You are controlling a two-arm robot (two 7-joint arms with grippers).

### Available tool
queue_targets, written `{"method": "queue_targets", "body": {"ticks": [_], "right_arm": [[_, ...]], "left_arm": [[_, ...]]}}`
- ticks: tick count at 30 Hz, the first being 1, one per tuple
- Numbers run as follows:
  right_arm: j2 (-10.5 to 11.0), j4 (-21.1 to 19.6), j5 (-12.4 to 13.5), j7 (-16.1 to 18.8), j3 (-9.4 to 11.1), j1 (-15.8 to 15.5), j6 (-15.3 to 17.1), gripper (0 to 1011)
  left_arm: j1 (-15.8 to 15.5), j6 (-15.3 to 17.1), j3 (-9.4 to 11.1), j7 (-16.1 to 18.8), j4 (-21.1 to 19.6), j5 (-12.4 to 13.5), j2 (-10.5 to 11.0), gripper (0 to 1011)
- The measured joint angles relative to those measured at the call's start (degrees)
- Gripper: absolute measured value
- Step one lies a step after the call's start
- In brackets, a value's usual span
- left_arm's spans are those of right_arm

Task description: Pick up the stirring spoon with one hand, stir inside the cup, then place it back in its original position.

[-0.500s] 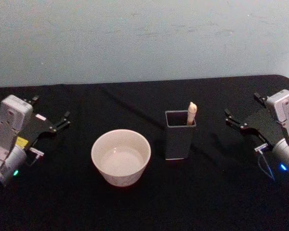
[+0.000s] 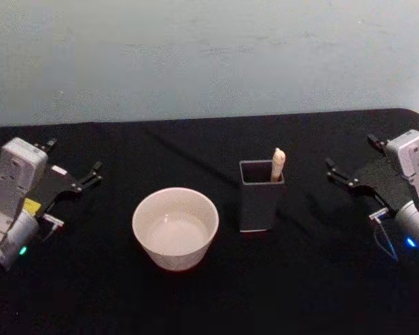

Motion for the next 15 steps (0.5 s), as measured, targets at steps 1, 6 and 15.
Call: {"method": "queue_targets", "body": {"ticks": [1,6,15], "right_arm": [[0.00,0.00,0.00,0.00,0.00,0.00,0.00,1002],[0.00,0.00,0.00,0.00,0.00,0.00,0.00,1000],[0.00,0.00,0.00,0.00,0.00,0.00,0.00,1002]], "left_arm": [[0.00,0.00,0.00,0.00,0.00,0.00,0.00,1001],[0.00,0.00,0.00,0.00,0.00,0.00,0.00,1001],[0.00,0.00,0.00,0.00,0.00,0.00,0.00,1001]]}}
